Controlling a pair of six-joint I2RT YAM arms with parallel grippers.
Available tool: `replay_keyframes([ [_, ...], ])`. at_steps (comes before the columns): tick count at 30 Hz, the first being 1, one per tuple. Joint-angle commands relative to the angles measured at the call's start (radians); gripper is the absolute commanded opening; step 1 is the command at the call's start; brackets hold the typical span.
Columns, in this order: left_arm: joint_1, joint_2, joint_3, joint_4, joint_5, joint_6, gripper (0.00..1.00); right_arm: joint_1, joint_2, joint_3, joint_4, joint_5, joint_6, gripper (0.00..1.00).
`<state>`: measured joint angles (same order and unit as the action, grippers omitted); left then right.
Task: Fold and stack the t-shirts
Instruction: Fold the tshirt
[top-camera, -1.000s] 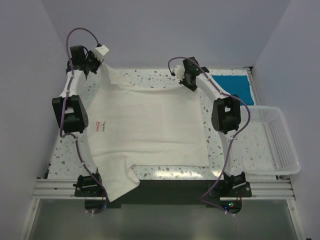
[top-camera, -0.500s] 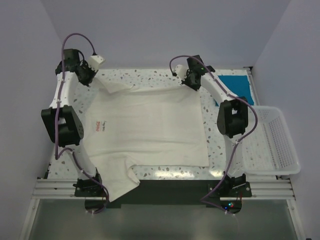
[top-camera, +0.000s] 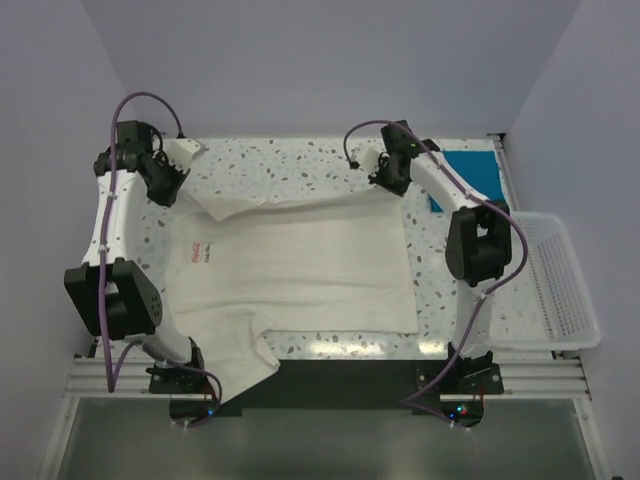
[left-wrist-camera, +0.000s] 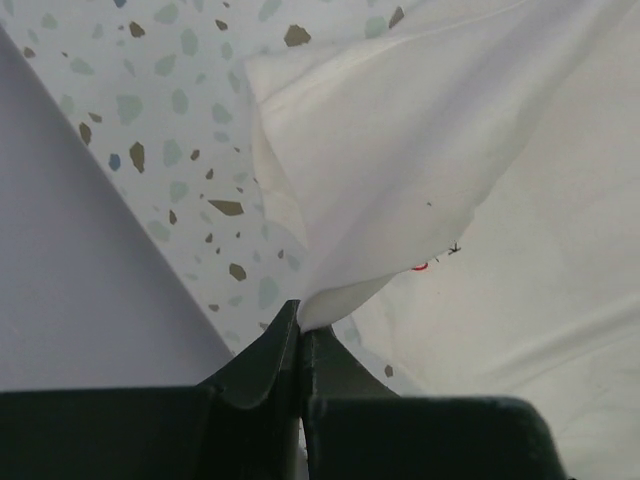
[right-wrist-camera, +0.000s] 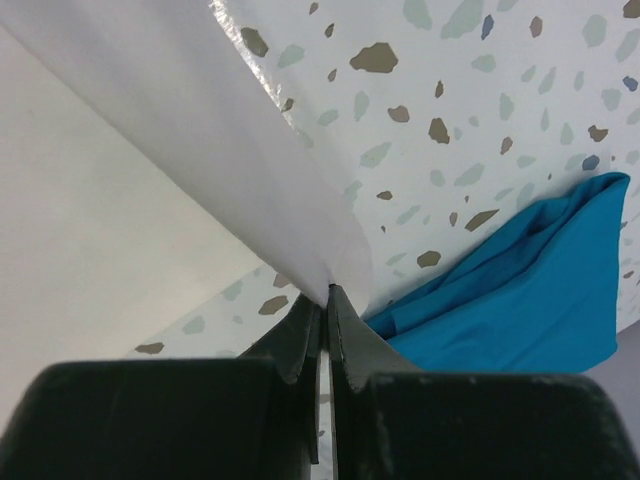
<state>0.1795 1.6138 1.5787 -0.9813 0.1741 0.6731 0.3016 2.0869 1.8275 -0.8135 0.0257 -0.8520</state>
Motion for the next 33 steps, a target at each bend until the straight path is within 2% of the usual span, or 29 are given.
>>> replay_keyframes([
  [1,0.009,-0.084,-0.061,-0.077,-0.031,-0.052,0.0,-0.019,-0.093,-0.045,-0.004,-0.023,-0.038,0.0],
  [7,0.006,-0.14,-0.152,-0.12,-0.085,-0.101,0.0,-0.021,-0.102,-0.112,-0.027,-0.061,-0.052,0.0],
  [12,0.005,-0.198,-0.288,-0.122,-0.102,-0.084,0.0,-0.022,-0.09,-0.129,-0.061,-0.082,-0.055,0.0],
  [20,-0.005,-0.227,-0.456,-0.118,-0.076,0.002,0.0,-0.013,-0.073,-0.152,-0.098,-0.098,-0.067,0.0],
  [26,-0.017,-0.196,-0.482,-0.167,-0.024,0.065,0.0,-0.001,-0.051,-0.16,-0.147,-0.099,-0.082,0.0],
  [27,-0.017,-0.186,-0.48,-0.181,-0.015,0.095,0.11,0.001,-0.05,-0.165,-0.151,-0.098,-0.087,0.0],
  [29,-0.011,-0.175,-0.447,-0.206,0.019,0.109,0.2,0.004,-0.05,-0.18,-0.154,-0.095,-0.087,0.0],
  [30,0.0,-0.157,-0.421,-0.217,0.043,0.127,0.29,0.004,-0.05,-0.181,-0.156,-0.095,-0.087,0.0],
  [32,0.069,-0.114,-0.292,-0.226,0.124,0.125,0.34,0.008,-0.051,-0.185,-0.164,-0.096,-0.084,0.0],
  [33,0.099,-0.035,-0.233,-0.227,0.149,0.096,0.35,0.007,-0.051,-0.185,-0.167,-0.096,-0.081,0.0],
])
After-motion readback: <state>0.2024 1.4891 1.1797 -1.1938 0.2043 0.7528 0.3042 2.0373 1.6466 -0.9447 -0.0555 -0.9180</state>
